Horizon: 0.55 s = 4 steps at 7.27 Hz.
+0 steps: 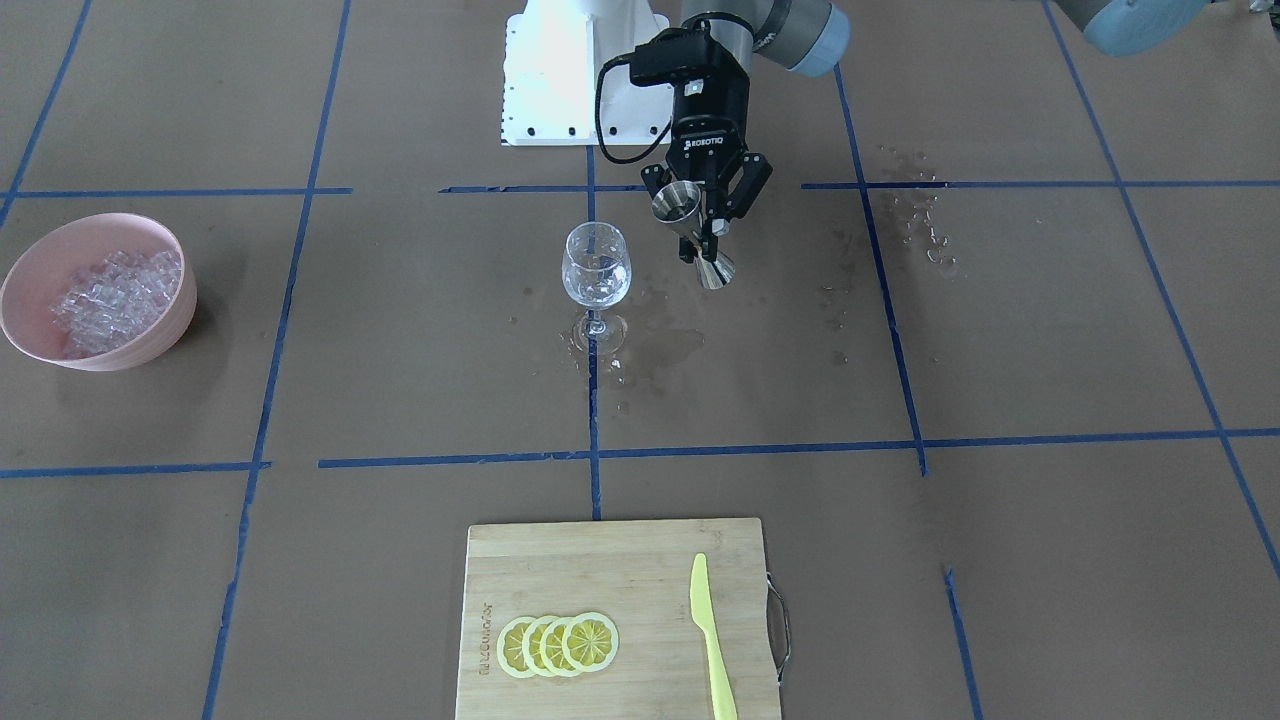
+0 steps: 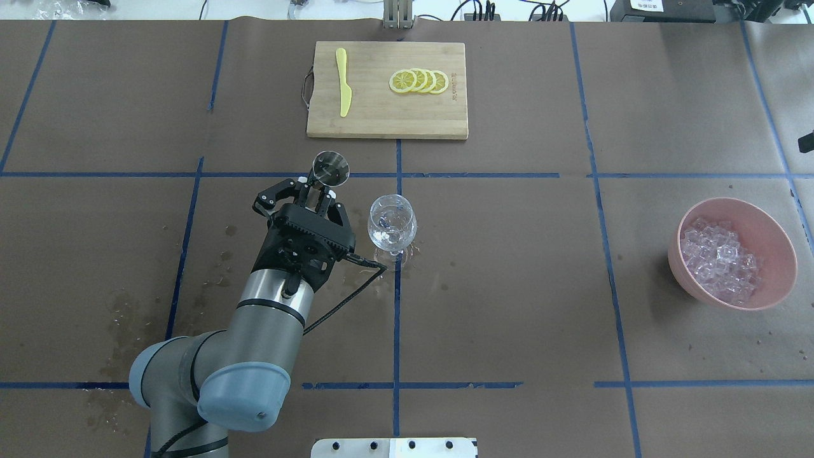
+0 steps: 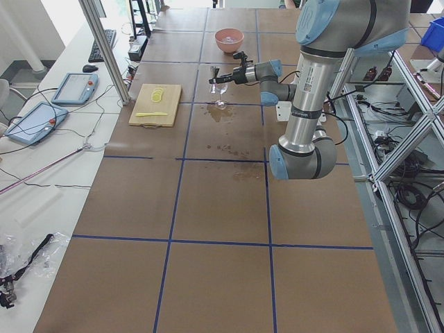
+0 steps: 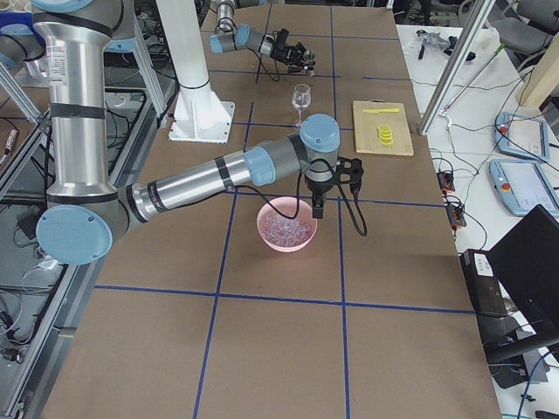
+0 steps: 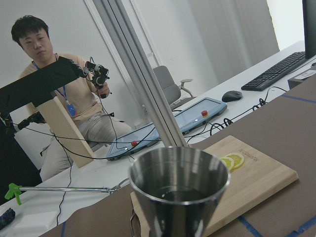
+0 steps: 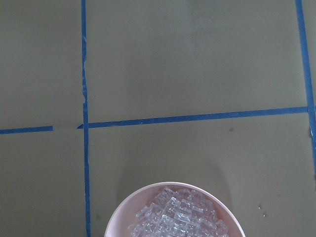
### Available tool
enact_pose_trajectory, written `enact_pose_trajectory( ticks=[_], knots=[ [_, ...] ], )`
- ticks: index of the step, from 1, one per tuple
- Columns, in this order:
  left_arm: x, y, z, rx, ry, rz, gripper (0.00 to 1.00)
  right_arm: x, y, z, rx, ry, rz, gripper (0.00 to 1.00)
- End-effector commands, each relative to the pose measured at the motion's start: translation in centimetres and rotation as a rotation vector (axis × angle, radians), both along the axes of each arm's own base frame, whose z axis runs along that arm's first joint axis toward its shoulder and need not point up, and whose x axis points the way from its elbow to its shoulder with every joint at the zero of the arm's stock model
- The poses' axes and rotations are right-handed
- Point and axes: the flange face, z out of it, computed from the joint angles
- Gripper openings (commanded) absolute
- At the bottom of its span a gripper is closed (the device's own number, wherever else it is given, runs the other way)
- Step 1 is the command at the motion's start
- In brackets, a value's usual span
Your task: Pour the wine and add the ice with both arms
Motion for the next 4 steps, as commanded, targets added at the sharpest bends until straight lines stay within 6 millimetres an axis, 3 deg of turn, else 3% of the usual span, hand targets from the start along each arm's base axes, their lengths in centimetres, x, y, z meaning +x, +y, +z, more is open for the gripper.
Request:
enact_pose_trajectory(
  ticks=[1, 4],
  knots=[
    [0.8, 0.9, -0.3, 0.028, -0.086, 0.030, 0.00, -2.8, 0.3, -0.8, 0.018, 0.013, 0.064, 1.00],
    [1.6, 1.2, -1.5, 0.067, -0.180, 0.053, 0.00, -2.9, 2.0, 1.1, 0.020, 0.009, 0.060, 1.00]
  ],
)
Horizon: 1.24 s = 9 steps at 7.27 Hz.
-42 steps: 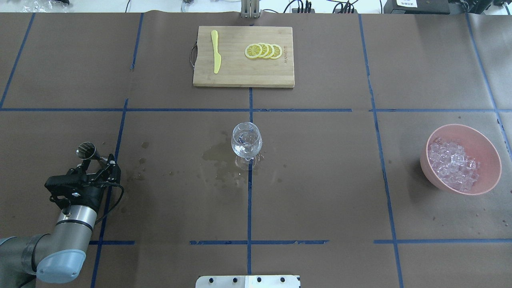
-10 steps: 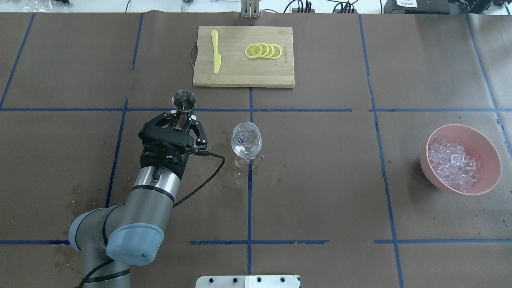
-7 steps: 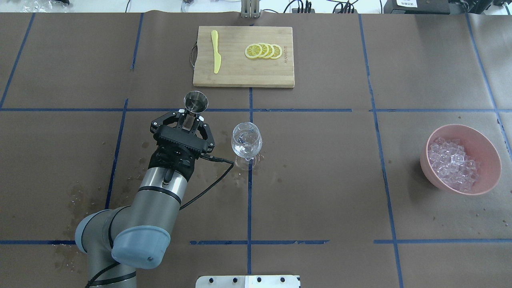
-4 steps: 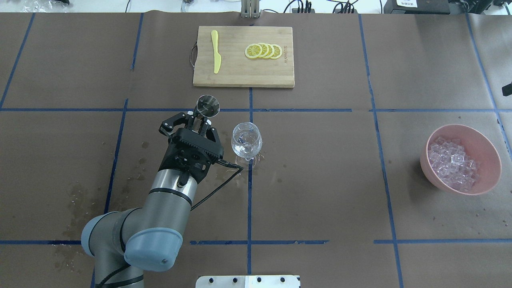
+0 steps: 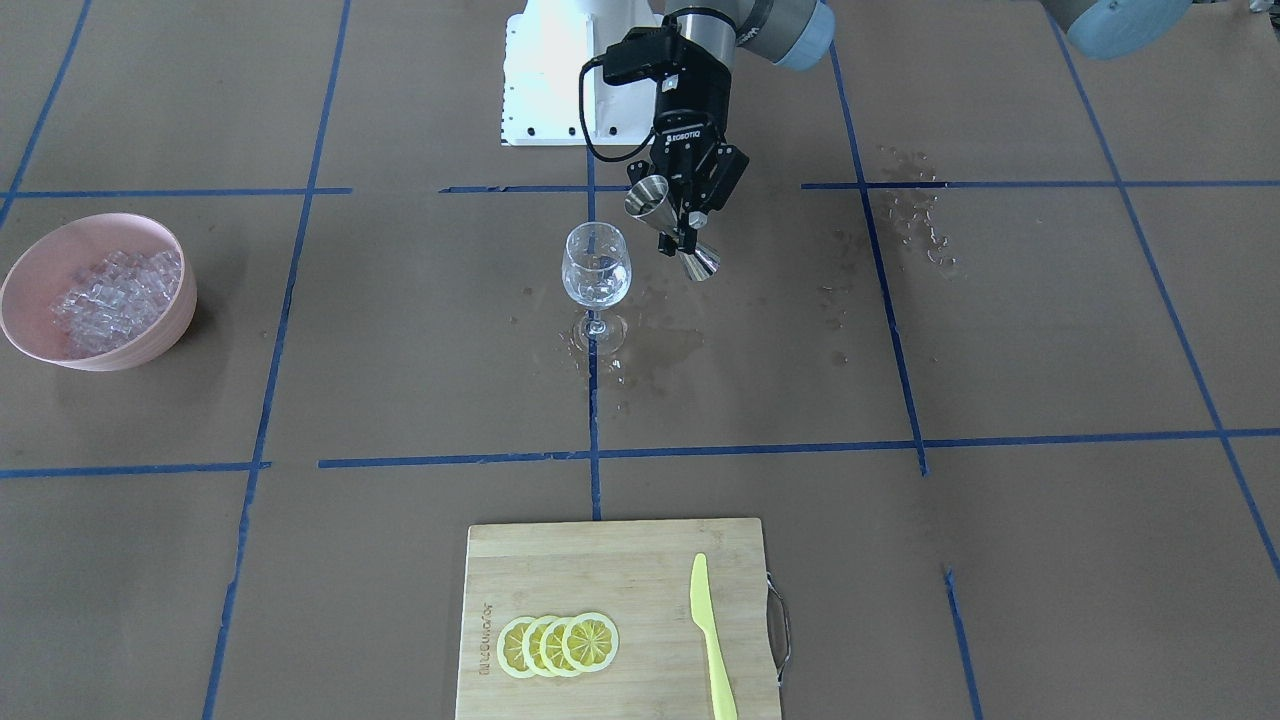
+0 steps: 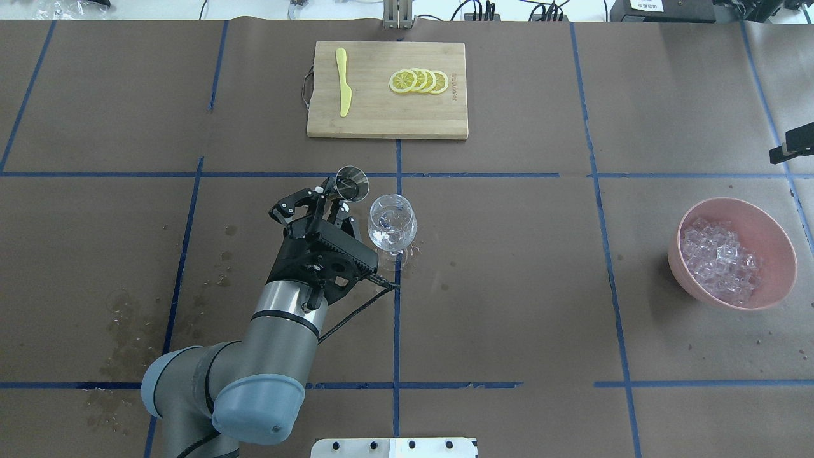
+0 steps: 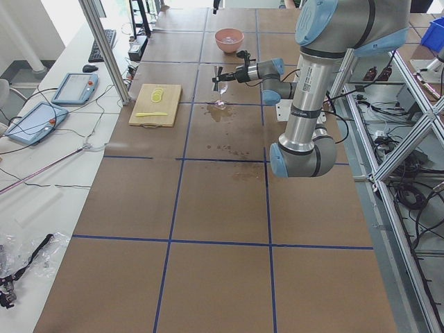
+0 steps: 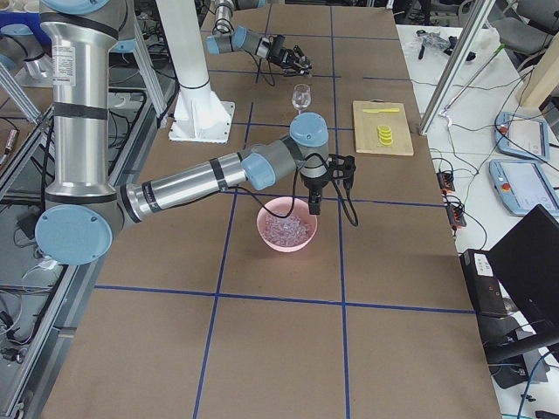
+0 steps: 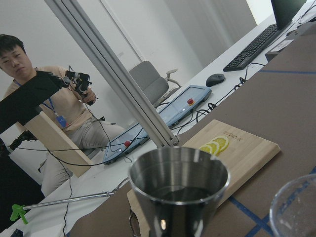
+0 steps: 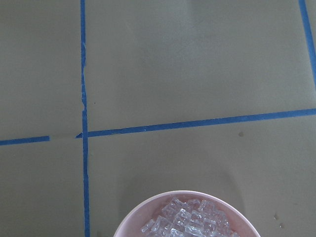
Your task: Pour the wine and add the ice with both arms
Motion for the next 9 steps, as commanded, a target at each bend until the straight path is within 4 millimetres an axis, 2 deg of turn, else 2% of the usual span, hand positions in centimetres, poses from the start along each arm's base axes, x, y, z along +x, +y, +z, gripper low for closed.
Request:
enact_pose_trajectory(
  ticks=[1, 4, 9],
  knots=[
    [0.76, 0.05, -0.13, 0.029, -0.088, 0.015, 0.00, -0.13, 0.46, 0.46, 0.000, -0.001, 0.000, 1.00],
    [1.44, -0.16, -0.28, 0.084, -0.251, 0.035, 0.00, -0.55, 0.53, 0.45, -0.004, -0.003, -0.007, 1.00],
    [1.27, -0.88, 0.08, 0.160, -0.536, 0.056, 0.00, -0.65, 0.50, 0.37, -0.006, -0.005, -0.007, 1.00]
  ],
)
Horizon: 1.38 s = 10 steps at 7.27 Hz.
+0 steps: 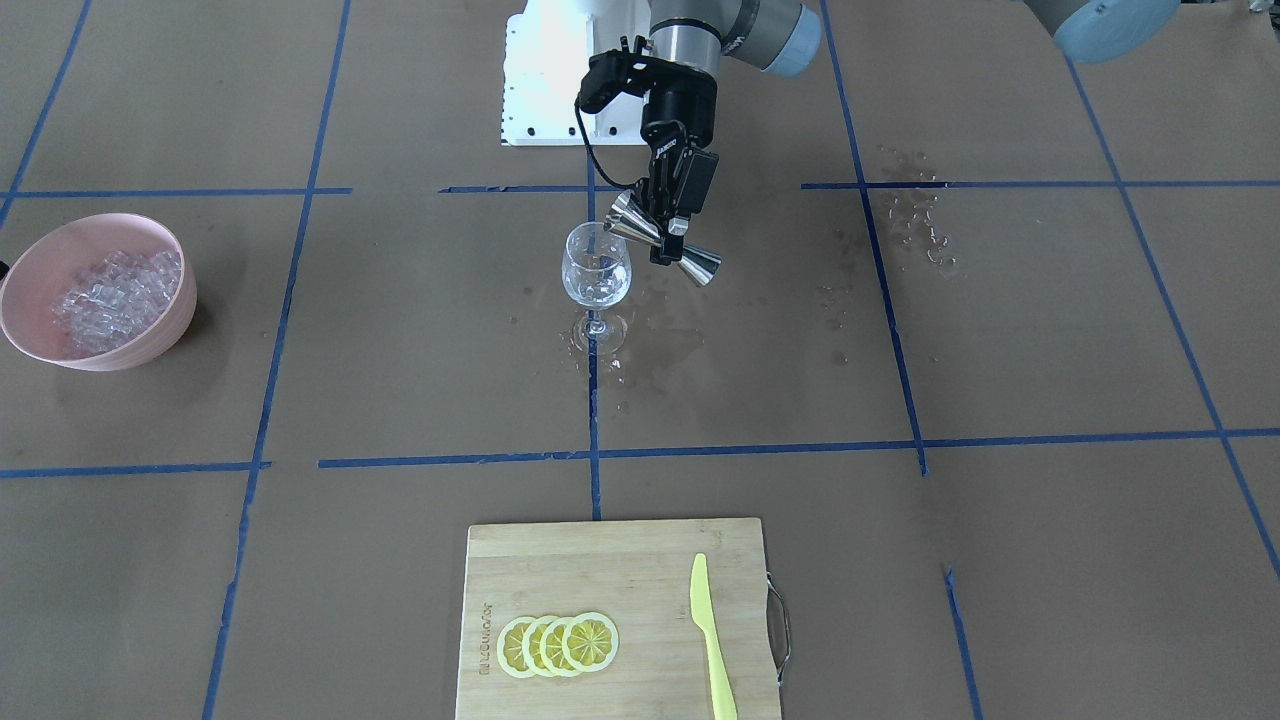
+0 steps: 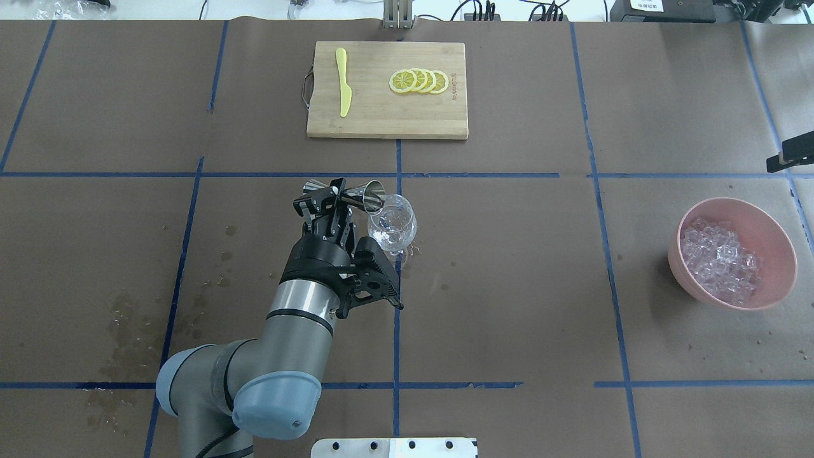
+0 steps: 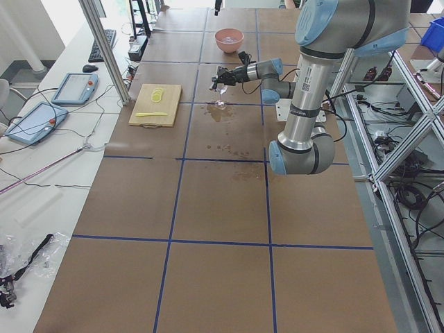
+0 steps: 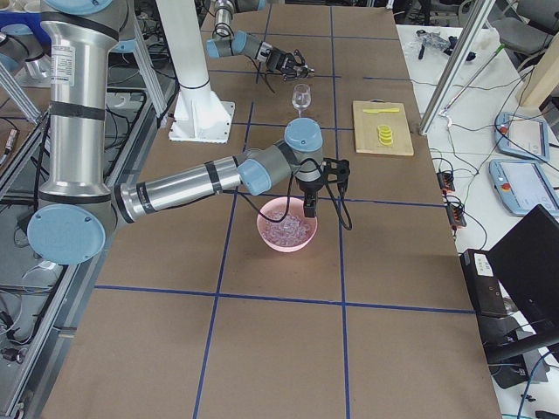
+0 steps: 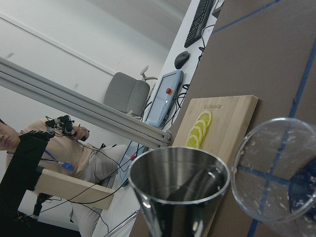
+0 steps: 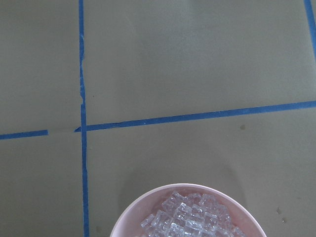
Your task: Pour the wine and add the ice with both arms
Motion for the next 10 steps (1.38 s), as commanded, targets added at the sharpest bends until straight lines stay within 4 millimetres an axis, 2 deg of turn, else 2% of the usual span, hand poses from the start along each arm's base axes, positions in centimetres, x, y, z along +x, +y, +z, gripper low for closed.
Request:
enact_pose_trajectory(
  ticks=[1, 6, 8, 9, 10],
  knots=[
    [-0.4, -0.8, -0.1, 0.036, -0.123, 0.003, 0.00, 0.0, 0.0, 0.0, 0.001, 0.000, 0.000, 1.00],
    [-0.9, -1.7, -0.6, 0.077, -0.293, 0.008, 0.00, 0.0, 0.0, 0.0, -0.001, -0.001, 0.000, 1.00],
    [-0.9, -1.8, -0.7, 0.075, -0.311, 0.007, 0.00, -0.1, 0.0, -0.1, 0.000, -0.004, -0.003, 1.00],
    [-1.1, -1.9, -1.8, 0.089, -0.325, 0.009, 0.00, 0.0, 0.0, 0.0, 0.000, -0.003, -0.001, 1.00],
    [-1.2, -1.9, -2.0, 0.090, -0.325, 0.010, 0.00, 0.0, 0.0, 0.0, 0.000, -0.003, -0.001, 1.00]
  ],
)
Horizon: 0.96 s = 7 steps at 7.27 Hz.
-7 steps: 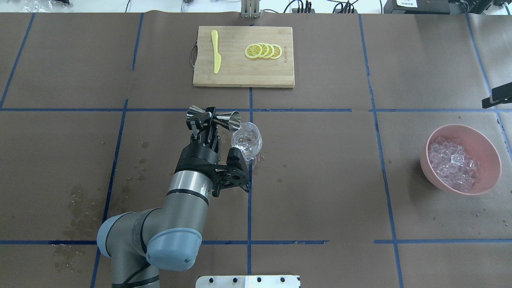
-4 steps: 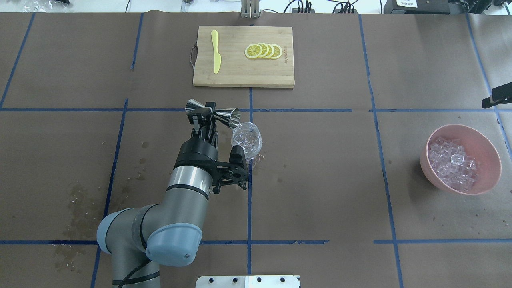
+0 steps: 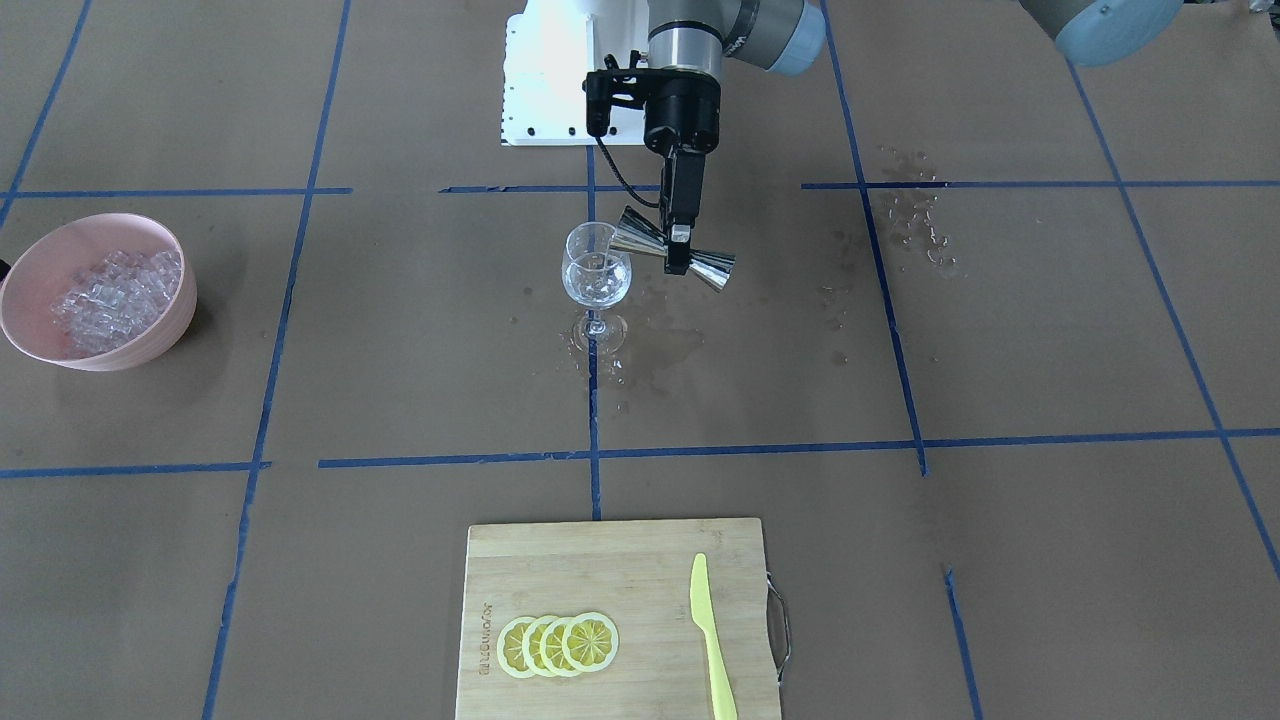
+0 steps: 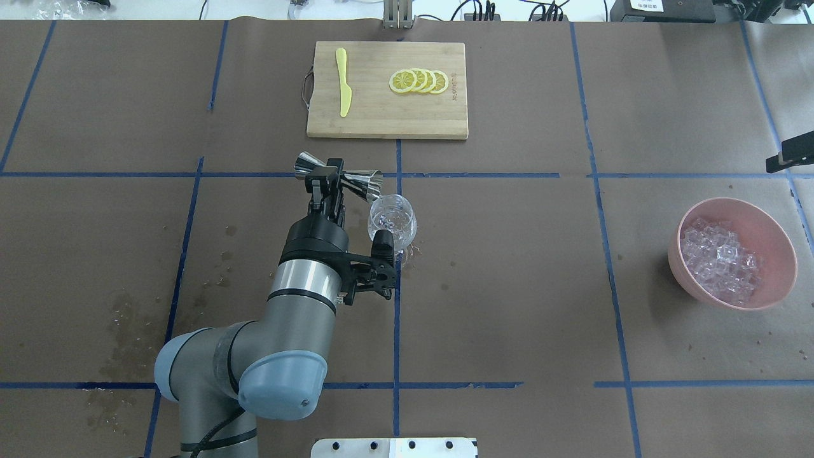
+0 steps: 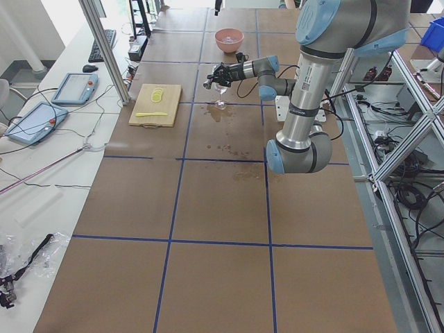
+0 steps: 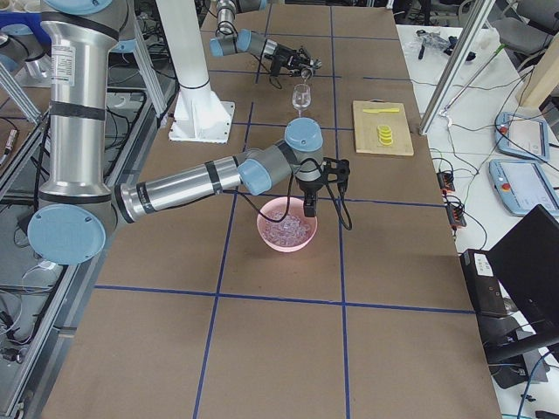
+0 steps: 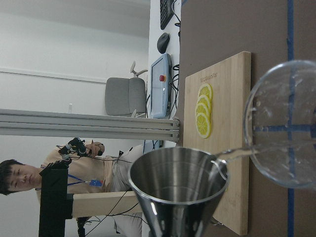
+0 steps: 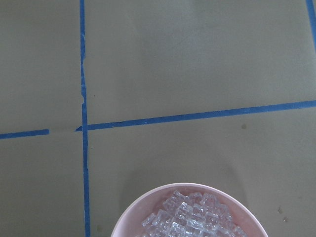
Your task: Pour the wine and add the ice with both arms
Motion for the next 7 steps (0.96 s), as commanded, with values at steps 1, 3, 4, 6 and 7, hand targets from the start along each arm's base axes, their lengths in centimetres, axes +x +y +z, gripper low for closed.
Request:
enact_pose_trajectory(
  ticks=[1, 3, 4, 6, 7],
  knots=[
    [0.04, 0.02, -0.51, 0.003, -0.017, 0.003, 0.00, 0.02, -0.01, -0.01, 0.000, 0.000, 0.001, 1.00],
    [0.07, -0.07, -0.43, 0.002, -0.020, 0.001, 0.00, 0.02, -0.01, -0.01, 0.000, 0.000, 0.001, 1.00],
    [-0.06, -0.13, -0.42, -0.001, -0.007, -0.002, 0.00, 0.03, -0.02, 0.00, 0.001, 0.001, 0.001, 1.00],
    [-0.12, -0.03, -0.45, -0.029, 0.107, -0.019, 0.00, 0.02, -0.05, -0.15, 0.004, 0.001, 0.001, 1.00],
    [-0.07, 0.06, -0.37, -0.046, 0.164, -0.026, 0.00, 0.03, -0.06, -0.14, 0.004, 0.002, 0.002, 1.00]
  ],
)
